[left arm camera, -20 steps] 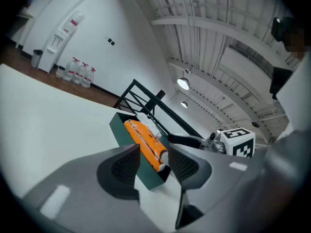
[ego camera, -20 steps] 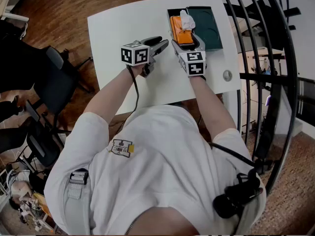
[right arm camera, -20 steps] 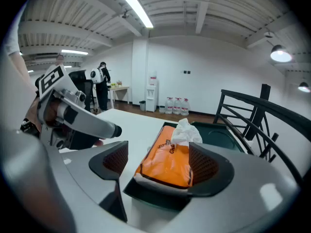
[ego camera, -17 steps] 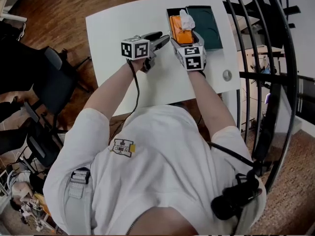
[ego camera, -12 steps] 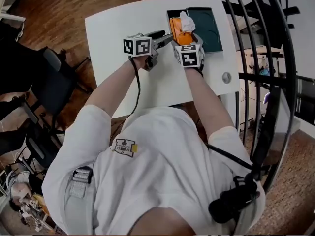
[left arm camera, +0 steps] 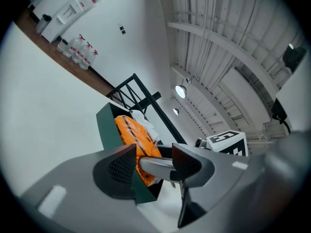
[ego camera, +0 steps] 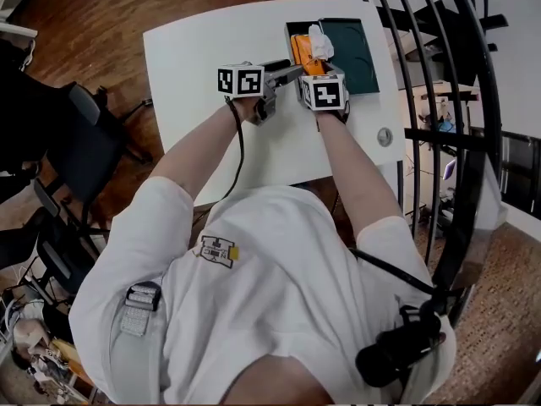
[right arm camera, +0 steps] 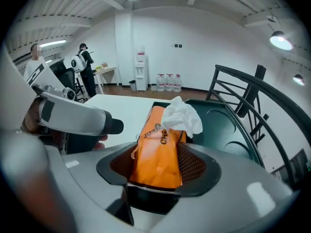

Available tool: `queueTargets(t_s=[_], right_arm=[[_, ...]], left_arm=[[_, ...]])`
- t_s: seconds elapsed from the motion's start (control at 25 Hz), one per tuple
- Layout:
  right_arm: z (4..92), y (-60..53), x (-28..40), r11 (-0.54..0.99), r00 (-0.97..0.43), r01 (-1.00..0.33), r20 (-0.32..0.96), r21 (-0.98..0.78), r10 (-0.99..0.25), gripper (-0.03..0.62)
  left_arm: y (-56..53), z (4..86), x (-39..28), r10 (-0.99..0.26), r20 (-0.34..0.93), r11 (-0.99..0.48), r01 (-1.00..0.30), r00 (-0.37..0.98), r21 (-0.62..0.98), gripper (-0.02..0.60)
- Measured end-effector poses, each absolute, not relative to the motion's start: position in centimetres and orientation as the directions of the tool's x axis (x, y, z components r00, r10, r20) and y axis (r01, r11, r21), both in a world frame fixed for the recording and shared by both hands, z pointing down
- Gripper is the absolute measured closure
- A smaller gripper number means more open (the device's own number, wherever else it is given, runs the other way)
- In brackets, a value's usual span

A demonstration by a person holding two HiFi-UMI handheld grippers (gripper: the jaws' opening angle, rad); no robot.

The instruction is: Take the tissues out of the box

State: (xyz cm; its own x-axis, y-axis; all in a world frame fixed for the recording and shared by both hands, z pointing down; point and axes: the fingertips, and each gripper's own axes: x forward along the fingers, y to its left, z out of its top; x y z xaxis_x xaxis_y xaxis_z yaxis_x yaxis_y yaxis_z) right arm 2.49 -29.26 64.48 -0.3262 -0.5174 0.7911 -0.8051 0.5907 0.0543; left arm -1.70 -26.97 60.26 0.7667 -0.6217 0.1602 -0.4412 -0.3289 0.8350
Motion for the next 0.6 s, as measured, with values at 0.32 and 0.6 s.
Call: queueTargets(t_s=[0.32,0.6], right_arm=[[62.7,-29.4,3.2,0.597,-0.375,-0.802,0.748,0.036,-0.548,0.352],[55.7,-28.5,0.3,0.652,-0.49,-0.756,0.613,0.056,-0.62,0.352]], left_arm=[[-27.0,59.5,-1.3,-0.626,0.134,-0.354,-0.433,0.768,0.829,0.373],[-25.9,55.4,-4.0,-0.679,0.061,-0.401,-0.438,0.732,0.805,0.373]])
